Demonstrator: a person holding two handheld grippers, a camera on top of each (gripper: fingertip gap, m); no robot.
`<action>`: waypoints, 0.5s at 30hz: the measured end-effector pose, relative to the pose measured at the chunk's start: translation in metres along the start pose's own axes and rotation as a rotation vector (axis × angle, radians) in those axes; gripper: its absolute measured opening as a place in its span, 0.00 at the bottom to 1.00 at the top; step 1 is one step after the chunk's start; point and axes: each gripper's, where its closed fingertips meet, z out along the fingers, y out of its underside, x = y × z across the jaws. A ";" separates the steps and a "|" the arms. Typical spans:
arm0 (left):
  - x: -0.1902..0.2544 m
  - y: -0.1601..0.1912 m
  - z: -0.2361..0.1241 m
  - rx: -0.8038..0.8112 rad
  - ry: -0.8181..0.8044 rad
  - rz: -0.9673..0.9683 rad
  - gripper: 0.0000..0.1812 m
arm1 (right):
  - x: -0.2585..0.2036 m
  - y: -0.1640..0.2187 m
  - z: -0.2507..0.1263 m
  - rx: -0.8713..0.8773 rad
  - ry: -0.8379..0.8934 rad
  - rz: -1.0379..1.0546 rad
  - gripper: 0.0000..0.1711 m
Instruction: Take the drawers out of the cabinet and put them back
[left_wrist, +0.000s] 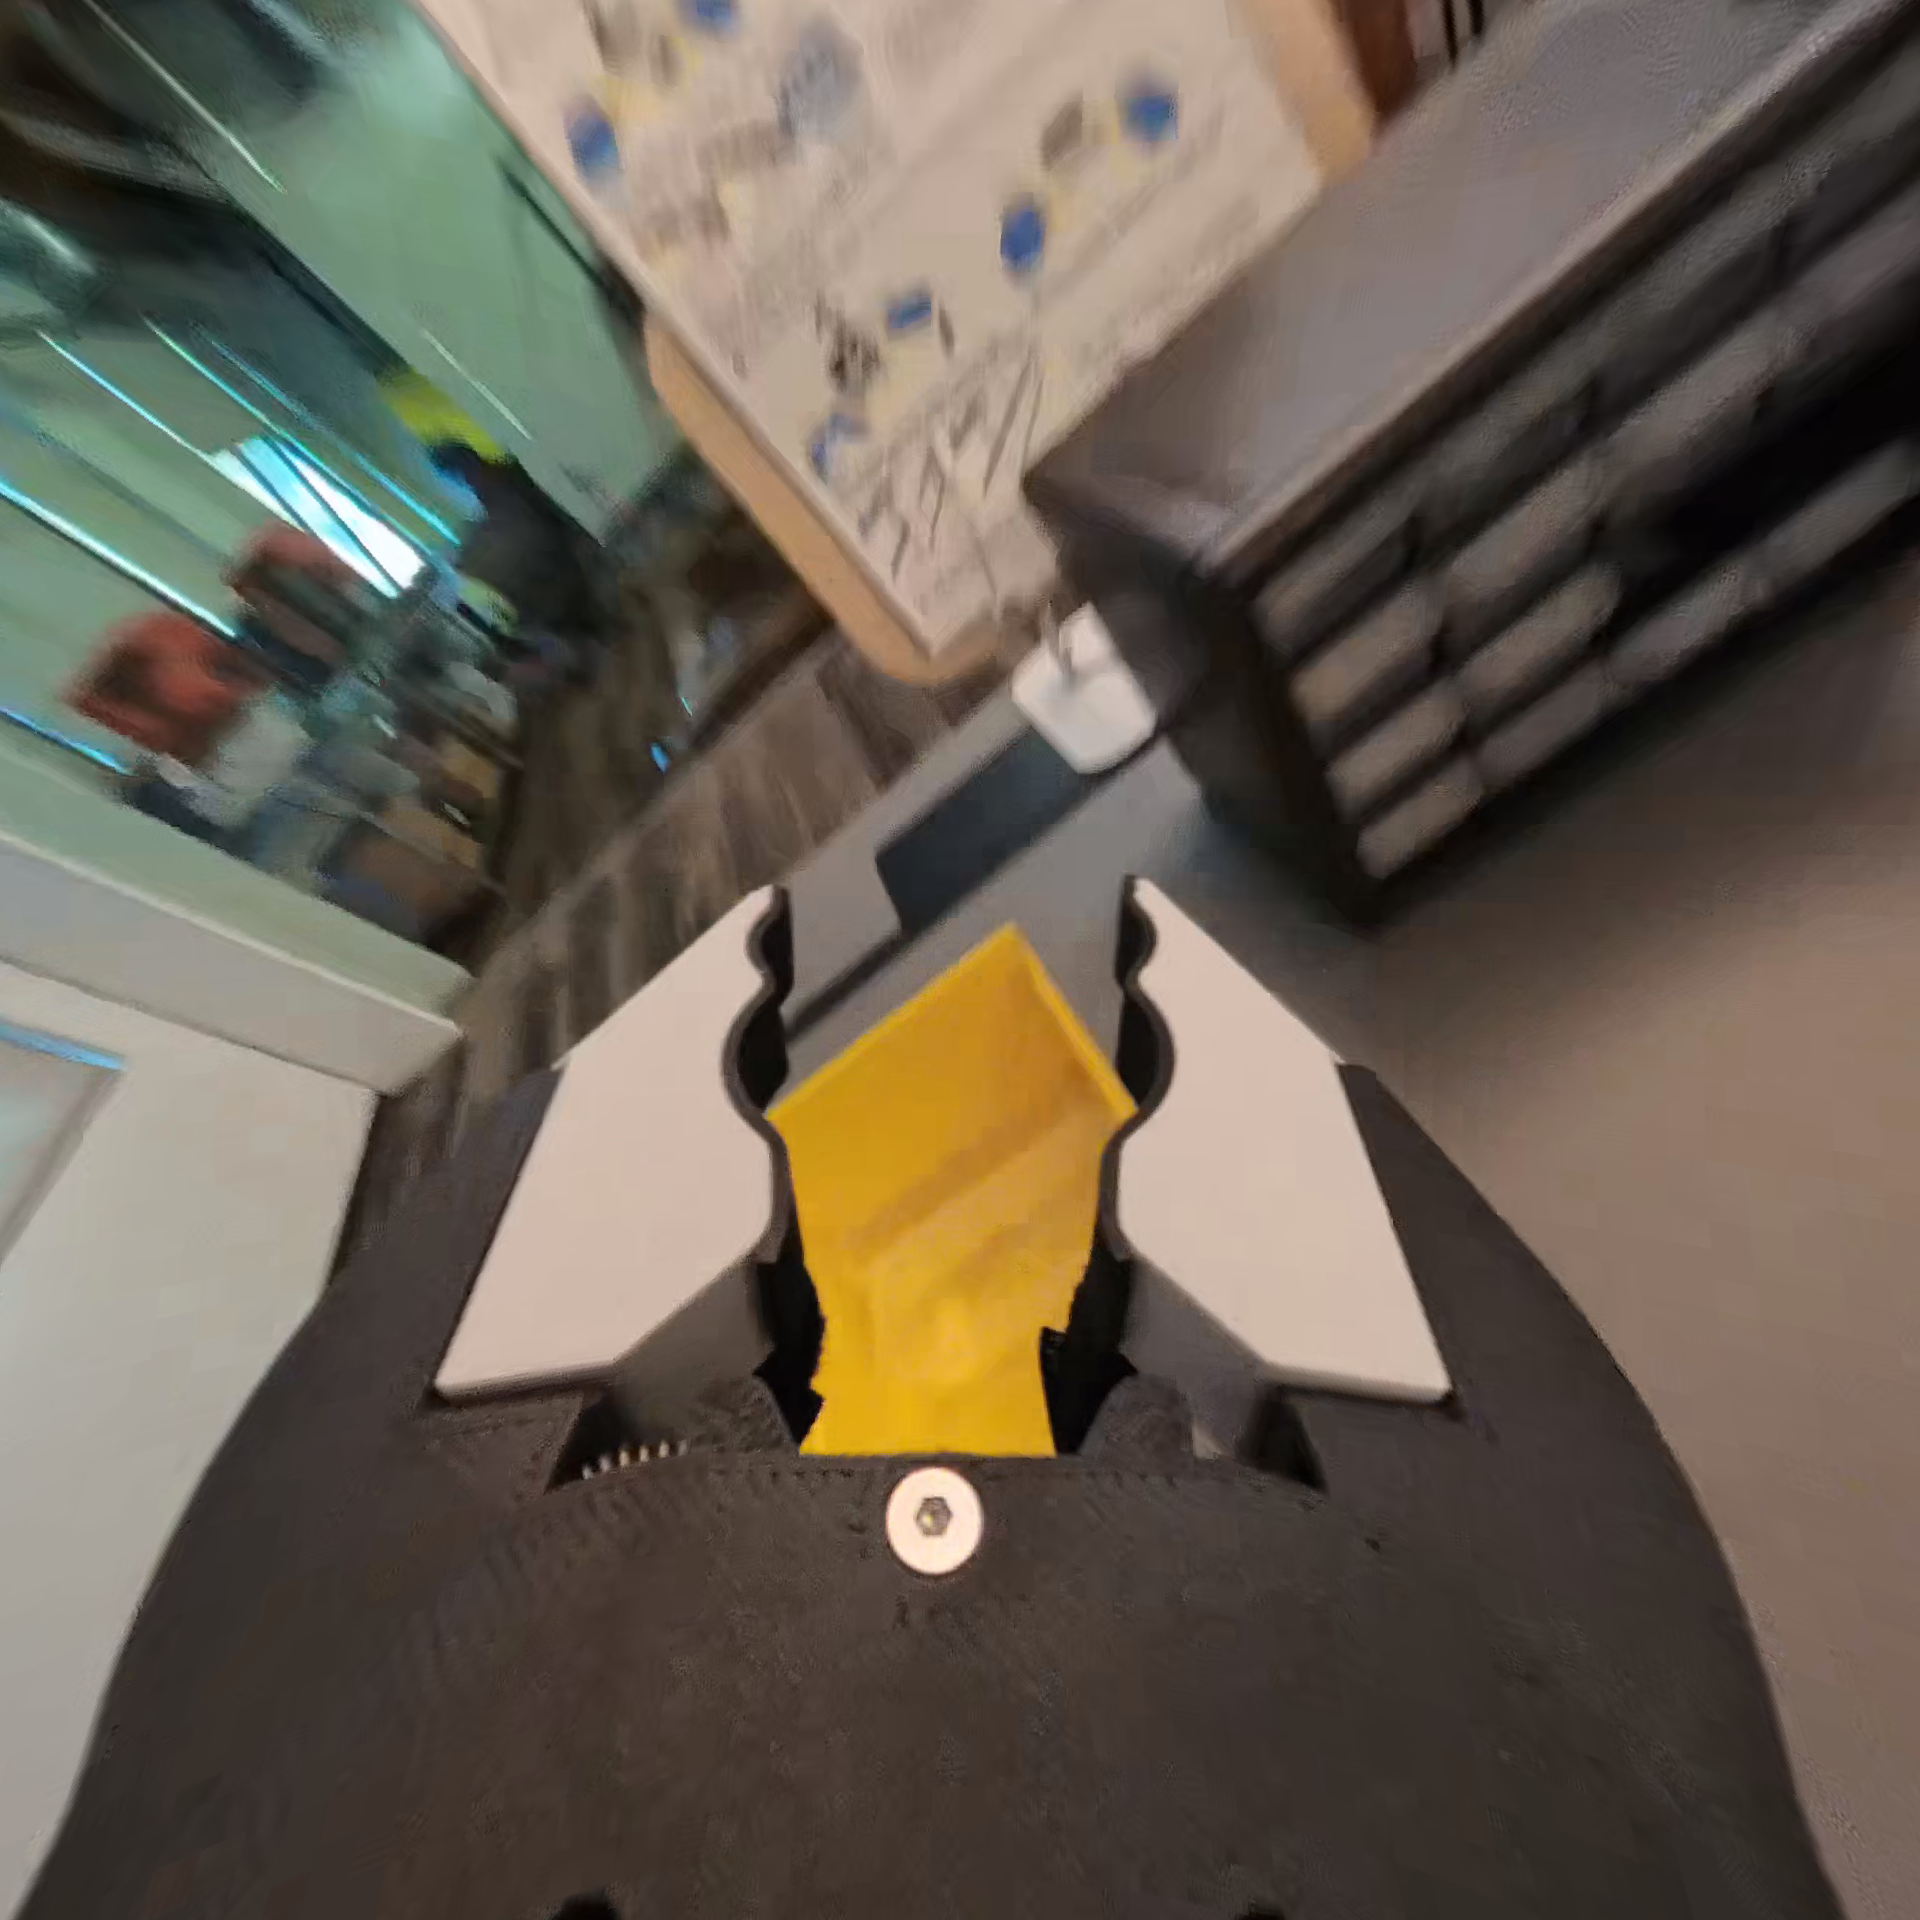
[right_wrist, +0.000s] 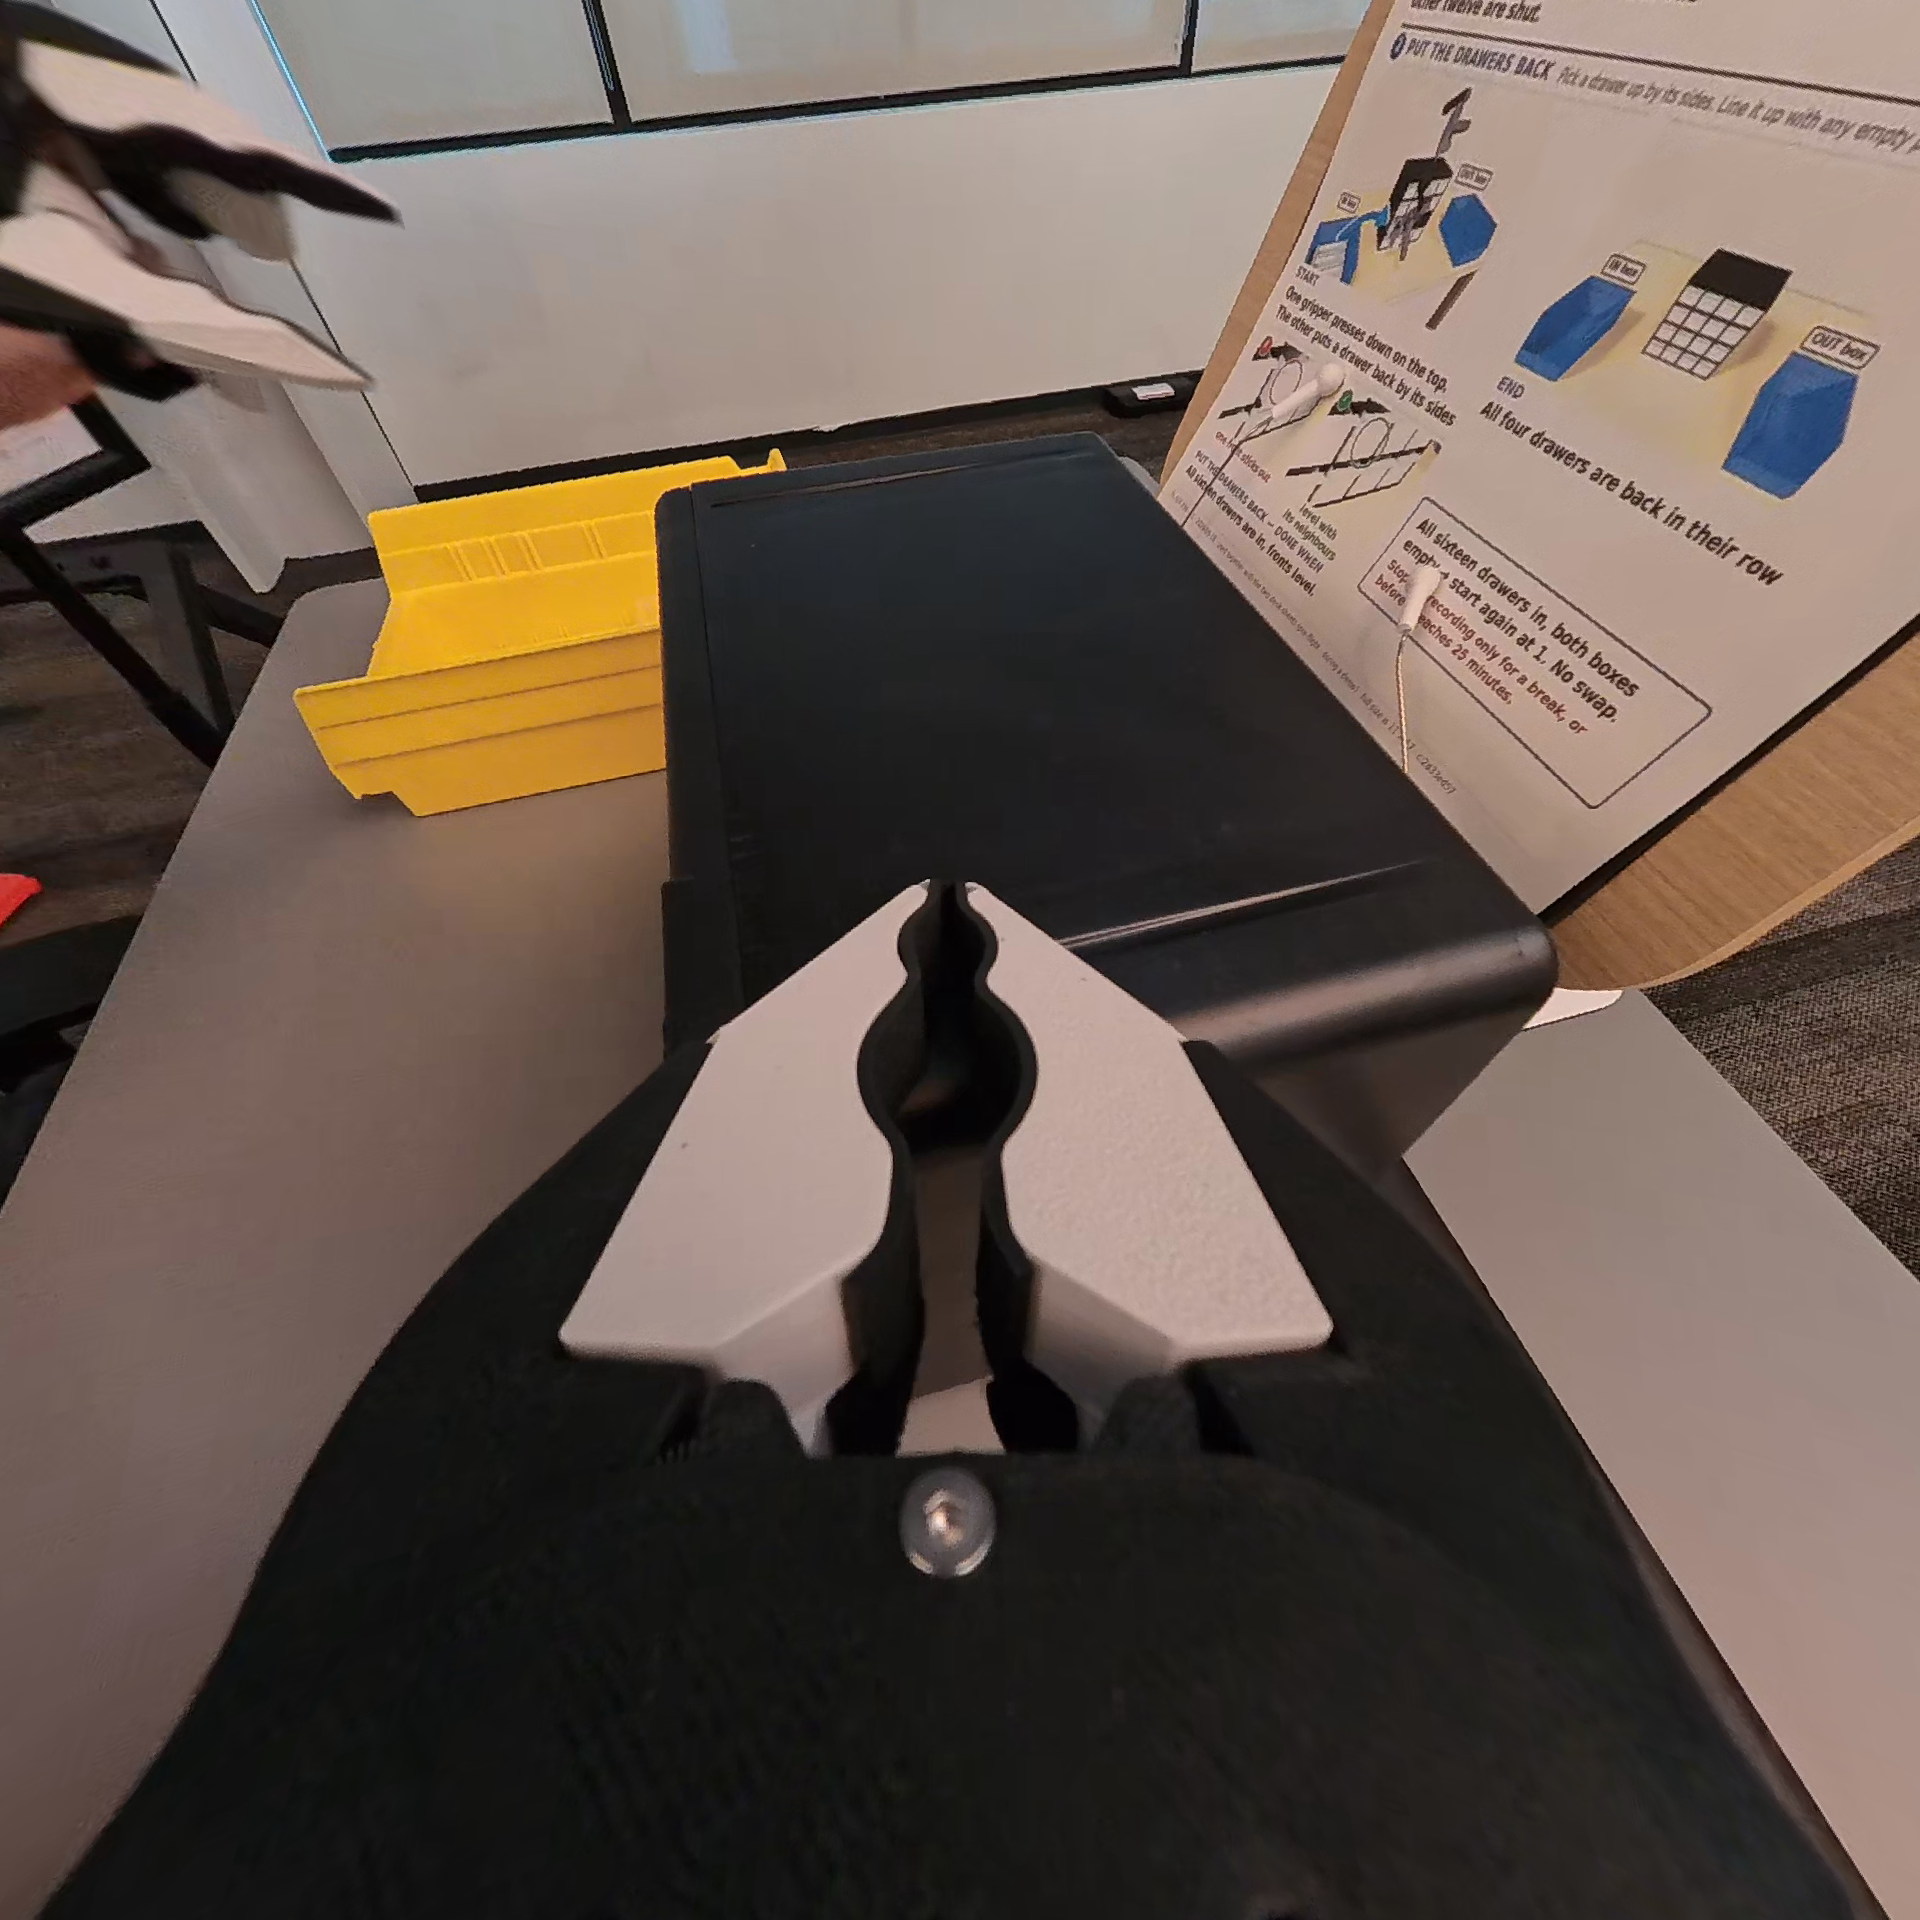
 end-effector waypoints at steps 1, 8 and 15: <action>-0.010 0.028 0.008 -0.098 0.045 -0.017 0.36 | 0.000 0.000 0.000 0.001 -0.001 0.001 0.00; 0.022 0.181 0.067 -0.509 0.314 -0.122 0.42 | 0.000 0.000 0.000 0.013 -0.016 0.017 0.00; 0.037 0.229 0.090 -0.664 0.424 -0.113 0.41 | 0.000 0.000 0.000 0.015 -0.022 0.025 0.00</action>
